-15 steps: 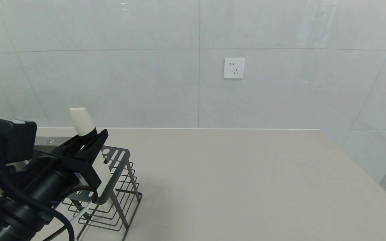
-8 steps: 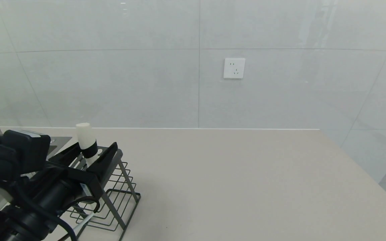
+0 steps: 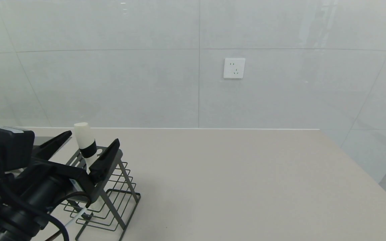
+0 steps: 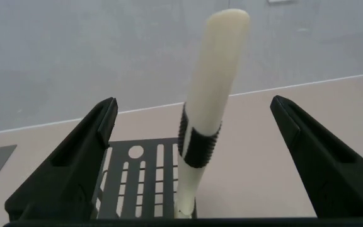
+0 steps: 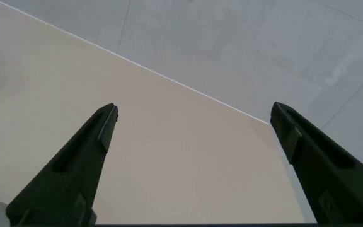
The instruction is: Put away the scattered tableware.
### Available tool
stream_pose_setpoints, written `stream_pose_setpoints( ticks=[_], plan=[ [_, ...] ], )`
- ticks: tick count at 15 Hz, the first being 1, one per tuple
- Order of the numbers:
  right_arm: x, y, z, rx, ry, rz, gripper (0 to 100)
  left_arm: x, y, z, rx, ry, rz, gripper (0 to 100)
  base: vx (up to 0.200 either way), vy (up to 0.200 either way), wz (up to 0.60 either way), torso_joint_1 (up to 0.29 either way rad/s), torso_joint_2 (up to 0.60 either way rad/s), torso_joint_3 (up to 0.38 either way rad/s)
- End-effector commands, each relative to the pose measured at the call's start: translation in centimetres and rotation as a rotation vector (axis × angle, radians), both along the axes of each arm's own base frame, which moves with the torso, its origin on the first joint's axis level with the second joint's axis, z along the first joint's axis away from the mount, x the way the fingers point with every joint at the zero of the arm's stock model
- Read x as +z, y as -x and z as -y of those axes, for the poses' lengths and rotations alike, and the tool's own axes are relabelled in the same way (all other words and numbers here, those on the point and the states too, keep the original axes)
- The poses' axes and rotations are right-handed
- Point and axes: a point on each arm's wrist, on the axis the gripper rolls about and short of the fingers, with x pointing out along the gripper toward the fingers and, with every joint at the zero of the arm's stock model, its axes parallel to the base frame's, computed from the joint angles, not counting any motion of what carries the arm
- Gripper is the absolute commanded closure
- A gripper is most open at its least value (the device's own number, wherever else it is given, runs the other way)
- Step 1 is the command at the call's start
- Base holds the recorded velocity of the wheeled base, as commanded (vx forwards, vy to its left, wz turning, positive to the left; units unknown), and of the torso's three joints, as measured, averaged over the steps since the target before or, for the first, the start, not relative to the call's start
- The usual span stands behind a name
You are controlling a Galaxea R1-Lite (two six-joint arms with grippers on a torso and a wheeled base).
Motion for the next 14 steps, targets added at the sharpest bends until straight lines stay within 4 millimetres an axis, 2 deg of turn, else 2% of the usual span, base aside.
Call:
stream_pose_setpoints(
  ticks=[1, 4, 5, 6, 11, 14],
  plan=[
    [0.0, 0.0, 0.0, 0.001, -0.001, 0.000, 0, 0.8, 0.4, -0.6, 0.016, 0.020, 0.040, 0, 0.000, 0.000, 0.00, 0.000, 0.00, 0.000],
    [0.0, 0.0, 0.0, -0.001, -0.001, 0.000, 0, 1.7, 0.7, -1.1, 0.035, 0.005, 0.091, 0, 0.000, 0.000, 0.00, 0.000, 0.00, 0.000],
    [0.0, 0.0, 0.0, 0.001, -0.001, 0.000, 0, 2.8, 0.8, -0.9, 0.028, -0.002, 0.140, 0, 0.000, 0.000, 0.00, 0.000, 0.00, 0.000],
    [0.0, 0.0, 0.0, -0.001, -0.001, 0.000, 0, 3.1, 0.8, -0.9, 0.024, -0.015, 0.152, 0, 0.000, 0.000, 0.00, 0.000, 0.00, 0.000],
    [0.0, 0.0, 0.0, -0.001, -0.001, 0.000, 0, 3.5, 0.8, -0.7, -0.002, -0.084, 0.186, 0, 0.000, 0.000, 0.00, 0.000, 0.00, 0.000],
    [0.0, 0.0, 0.0, -0.001, -0.001, 0.000, 0, 3.5, 1.9, -1.7, 0.003, -0.076, 0.205, 0, 0.000, 0.000, 0.00, 0.000, 0.00, 0.000]
  ],
)
